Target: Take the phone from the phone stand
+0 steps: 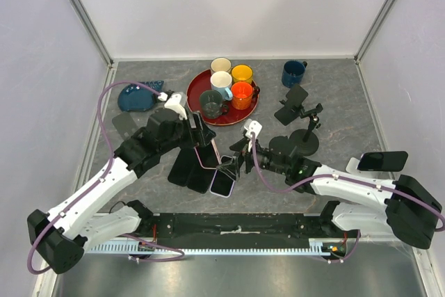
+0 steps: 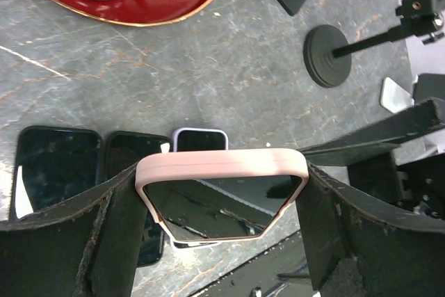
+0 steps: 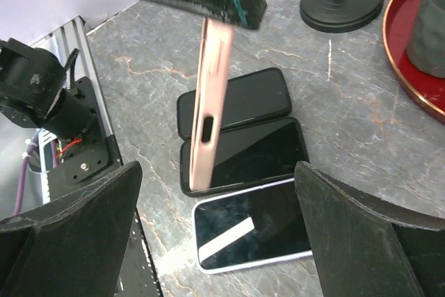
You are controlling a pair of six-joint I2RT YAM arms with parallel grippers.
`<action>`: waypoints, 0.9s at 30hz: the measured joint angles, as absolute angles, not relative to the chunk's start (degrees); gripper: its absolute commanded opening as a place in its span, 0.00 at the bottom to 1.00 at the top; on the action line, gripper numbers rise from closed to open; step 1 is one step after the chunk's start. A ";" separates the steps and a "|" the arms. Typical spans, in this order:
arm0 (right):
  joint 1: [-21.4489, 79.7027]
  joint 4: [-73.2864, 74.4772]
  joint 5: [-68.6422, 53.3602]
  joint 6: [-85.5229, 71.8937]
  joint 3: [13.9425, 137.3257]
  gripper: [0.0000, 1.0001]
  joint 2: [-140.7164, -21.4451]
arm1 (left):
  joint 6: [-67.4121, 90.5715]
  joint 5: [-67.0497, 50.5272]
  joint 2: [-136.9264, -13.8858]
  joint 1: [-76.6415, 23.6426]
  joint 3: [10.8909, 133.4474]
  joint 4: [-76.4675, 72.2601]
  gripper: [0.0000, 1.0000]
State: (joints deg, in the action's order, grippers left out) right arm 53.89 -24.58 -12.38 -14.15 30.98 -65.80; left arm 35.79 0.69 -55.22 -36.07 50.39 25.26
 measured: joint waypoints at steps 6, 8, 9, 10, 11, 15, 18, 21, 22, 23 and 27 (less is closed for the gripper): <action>55.86 -26.06 -11.97 -16.78 31.92 0.96 -67.92 | 37.89 3.20 -55.59 -41.04 49.52 21.58 0.11; 56.36 -26.13 -11.42 -17.63 32.80 0.93 -68.84 | 38.37 3.70 -55.64 -41.78 48.82 20.49 0.11; 56.53 -26.20 -10.83 -18.15 33.21 0.91 -69.32 | 38.61 4.03 -55.66 -42.17 48.42 20.05 0.11; 56.64 -26.28 -10.33 -18.70 33.56 0.89 -69.80 | 38.81 4.25 -55.75 -42.46 48.12 19.77 0.11; 56.77 -26.33 -9.93 -19.25 33.89 0.88 -70.22 | 38.98 4.40 -55.79 -42.70 47.79 19.44 0.11; 56.80 -26.09 -8.01 -21.06 34.92 0.75 -72.01 | 39.16 4.73 -55.81 -43.44 47.20 19.14 0.12; 56.80 -25.85 -7.42 -22.00 35.99 0.54 -73.69 | 39.13 5.19 -55.81 -43.53 47.16 19.07 0.12; 56.86 -25.56 -7.20 -22.50 36.86 0.17 -74.85 | 39.13 5.67 -55.81 -43.53 47.16 18.85 0.13; 56.86 -25.43 -7.16 -22.87 37.15 0.11 -75.13 | 39.11 5.69 -55.81 -43.53 47.16 18.72 0.14; 56.86 -24.93 -6.70 -22.83 37.50 0.05 -75.37 | 39.05 5.80 -55.81 -43.53 47.16 18.65 0.17; 56.90 -22.92 -6.07 -22.87 38.76 0.00 -75.70 | 39.05 6.96 -55.53 -43.53 47.07 18.72 0.37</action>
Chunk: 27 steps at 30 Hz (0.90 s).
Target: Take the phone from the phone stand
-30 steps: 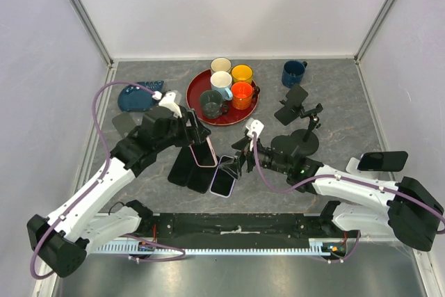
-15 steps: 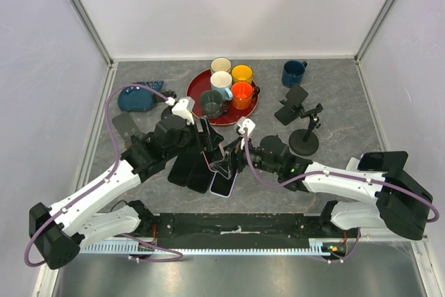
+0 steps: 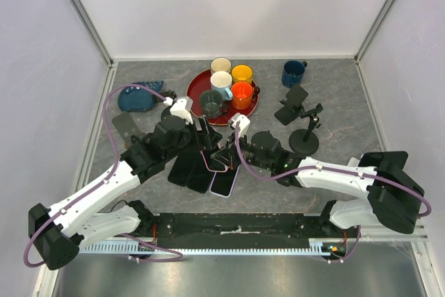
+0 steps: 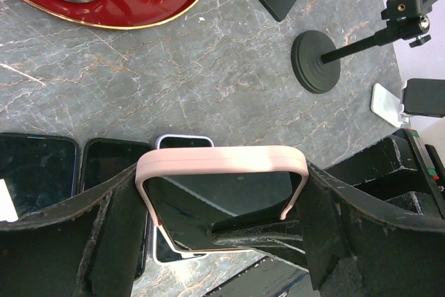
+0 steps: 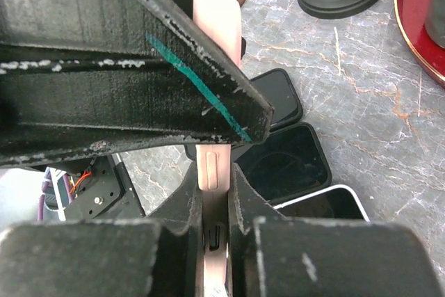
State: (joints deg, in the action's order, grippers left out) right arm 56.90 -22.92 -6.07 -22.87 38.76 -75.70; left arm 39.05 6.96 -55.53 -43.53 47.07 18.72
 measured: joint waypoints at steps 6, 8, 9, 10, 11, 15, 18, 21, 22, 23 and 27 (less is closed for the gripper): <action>56.88 -20.16 -6.68 -23.09 41.32 0.00 -75.70 | 38.00 8.62 -52.69 -43.72 47.09 19.38 0.77; 56.77 -19.94 -7.33 -23.35 41.63 0.00 -75.64 | 37.39 9.02 -52.05 -43.86 47.31 19.86 0.85; 56.69 -19.88 -7.81 -23.62 41.63 0.00 -75.50 | 37.21 9.02 -51.90 -43.88 47.46 20.12 0.86; 56.51 -19.75 -8.29 -23.94 41.63 0.00 -75.37 | 36.82 9.06 -51.83 -43.92 47.72 20.49 0.87; 56.27 -19.31 -9.02 -24.60 41.63 0.00 -75.11 | 36.12 9.21 -51.77 -43.92 47.97 20.80 0.90; 53.63 -13.82 -9.65 -26.61 39.53 0.00 -73.47 | 32.49 11.97 -49.15 -43.38 50.28 20.86 0.93; 51.29 -9.41 -9.61 -27.51 37.39 0.00 -72.73 | 30.22 14.09 -46.06 -42.70 52.88 20.53 0.93; 49.28 -5.69 -10.31 -28.62 35.64 0.00 -71.50 | 27.66 16.45 -43.94 -42.46 55.09 20.47 0.94; 48.56 -4.78 -10.63 -29.06 35.18 0.00 -70.85 | 26.72 17.37 -43.40 -42.41 55.59 20.49 0.95; 47.88 -4.10 -10.94 -29.56 34.70 0.00 -70.06 | 25.78 18.44 -42.87 -42.24 55.92 20.47 0.96; 44.10 -1.87 -12.62 -32.10 32.12 0.00 -65.71 | 22.00 22.55 -41.08 -41.19 56.03 20.78 0.96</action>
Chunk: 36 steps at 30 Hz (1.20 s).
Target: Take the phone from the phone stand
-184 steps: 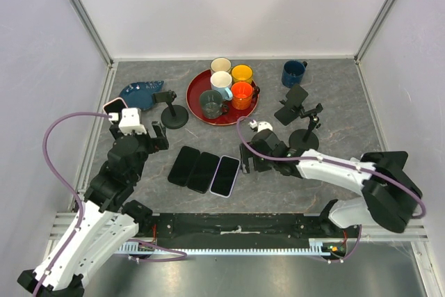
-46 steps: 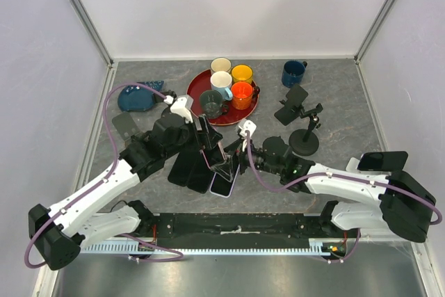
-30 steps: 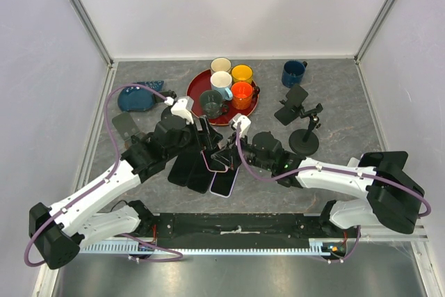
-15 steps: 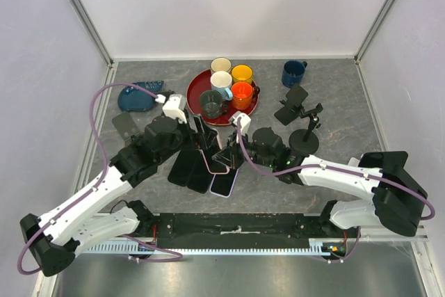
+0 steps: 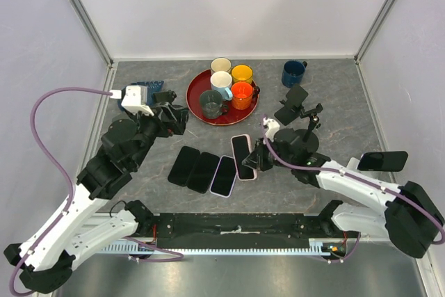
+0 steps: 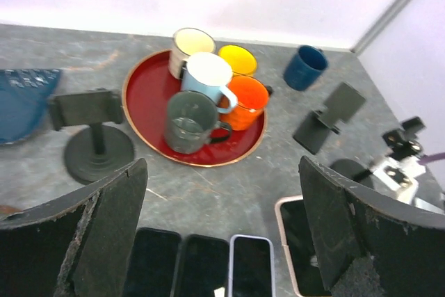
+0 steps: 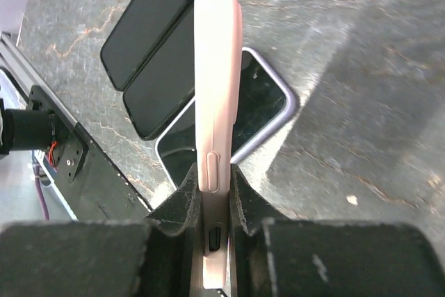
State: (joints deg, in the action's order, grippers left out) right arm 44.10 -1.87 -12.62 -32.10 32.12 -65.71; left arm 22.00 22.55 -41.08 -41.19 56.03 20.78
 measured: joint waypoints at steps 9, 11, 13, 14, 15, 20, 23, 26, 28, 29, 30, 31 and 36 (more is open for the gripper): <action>35.92 1.41 -16.23 -41.50 22.41 0.00 -58.67 | 15.27 29.17 -37.23 -34.68 49.74 18.57 0.99; 35.53 1.43 -17.23 -43.72 20.49 0.00 -58.67 | 14.85 30.13 -35.66 -33.15 47.35 17.89 0.99; 35.38 1.10 -18.28 -45.56 18.96 0.00 -58.94 | 14.35 31.18 -33.91 -31.88 45.10 17.32 0.99; 35.24 0.45 -18.85 -46.63 18.15 0.00 -59.35 | 14.00 31.68 -32.95 -31.27 44.16 16.91 0.99; 35.14 -0.14 -19.55 -47.57 17.50 0.00 -60.03 | 13.72 32.14 -32.01 -30.79 43.42 16.36 0.99; 34.52 -9.37 -22.85 -53.67 14.66 0.00 -65.52 | 13.26 33.63 -28.60 -29.04 42.04 14.15 0.99; 34.24 -18.24 -25.12 -58.26 12.27 0.00 -70.08 | 13.26 33.89 -28.08 -28.01 41.58 13.04 0.98; 34.33 -25.78 -26.55 -61.69 10.74 0.00 -74.11 | 13.28 33.93 -27.75 -27.09 40.97 13.08 0.98; 34.63 -29.06 -26.85 -63.31 10.57 0.00 -76.16 | 13.34 33.87 -27.29 -26.35 40.64 13.10 0.98; 34.89 -30.20 -26.74 -63.92 10.57 0.01 -76.86 | 13.39 33.80 -26.89 -25.98 40.47 13.06 0.98; 35.20 -31.05 -26.48 -64.45 10.57 0.02 -77.41 | 13.43 33.63 -26.44 -25.58 40.25 13.08 0.98; 35.59 -31.70 -26.13 -64.93 10.63 0.02 -77.87 | 13.50 33.32 -26.06 -25.30 40.07 13.08 0.98; 38.30 -32.64 -23.66 -66.11 12.71 0.06 -80.51 | 14.04 32.27 -25.26 -24.01 39.81 13.04 0.97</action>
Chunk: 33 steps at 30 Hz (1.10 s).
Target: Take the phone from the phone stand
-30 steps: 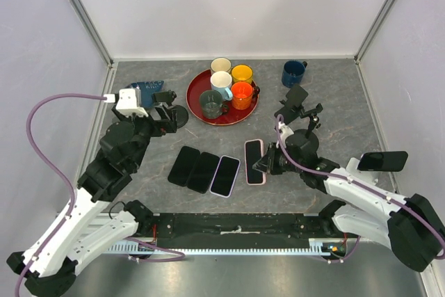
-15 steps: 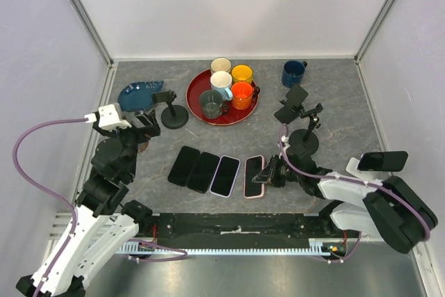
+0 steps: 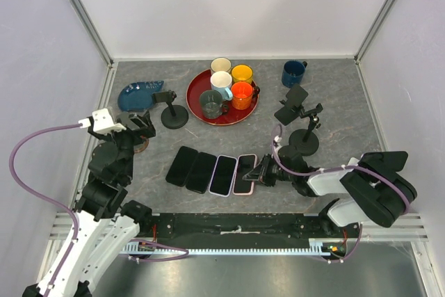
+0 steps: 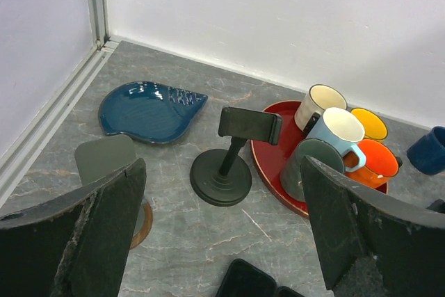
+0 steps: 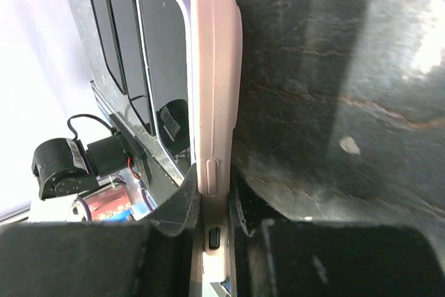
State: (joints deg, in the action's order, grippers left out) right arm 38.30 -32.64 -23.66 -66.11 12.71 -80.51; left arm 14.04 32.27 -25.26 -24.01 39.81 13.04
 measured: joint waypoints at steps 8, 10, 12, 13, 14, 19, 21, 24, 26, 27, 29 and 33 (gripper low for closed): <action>40.69 -36.58 -22.17 -67.72 14.83 0.33 -85.34 | 15.14 30.30 -24.67 -22.87 39.66 13.10 0.97; 40.84 -35.83 -22.13 -67.57 15.20 0.43 -85.21 | 15.20 29.87 -24.56 -22.83 39.66 13.10 0.97; 41.60 -32.51 -21.96 -66.43 16.23 0.59 -84.84 | 15.27 29.78 -24.53 -22.83 39.66 13.13 0.97; 41.85 -30.48 -22.00 -65.95 16.88 0.65 -84.20 | 15.33 29.76 -24.53 -22.79 39.66 13.13 0.97; 42.00 -28.10 -21.96 -64.75 17.91 0.76 -82.85 | 15.35 29.69 -24.47 -22.70 39.66 13.10 0.97; 42.50 -14.39 -18.52 -57.14 22.46 0.98 -76.27 | 15.40 29.56 -24.18 -22.46 39.48 13.10 0.97; 42.52 -9.34 -16.78 -54.35 23.92 0.98 -74.46 | 15.42 29.52 -24.18 -22.46 39.35 13.13 0.97; 42.52 -2.33 -13.91 -50.43 25.87 0.98 -72.20 | 15.42 29.41 -24.18 -22.31 39.27 13.13 0.97; 42.52 1.58 -11.94 -48.40 27.03 0.98 -71.09 | 15.42 29.41 -24.14 -22.22 39.24 13.13 0.97; 42.41 3.99 -10.55 -47.29 27.73 0.98 -70.39 | 15.42 29.39 -24.10 -22.22 39.24 13.15 0.97; 42.02 7.20 -8.49 -46.04 28.60 0.98 -68.99 | 15.42 29.39 -23.97 -22.20 39.24 13.13 0.97; 40.07 12.01 -2.85 -44.49 29.65 0.98 -63.42 | 15.44 29.39 -23.51 -22.20 39.22 13.13 0.97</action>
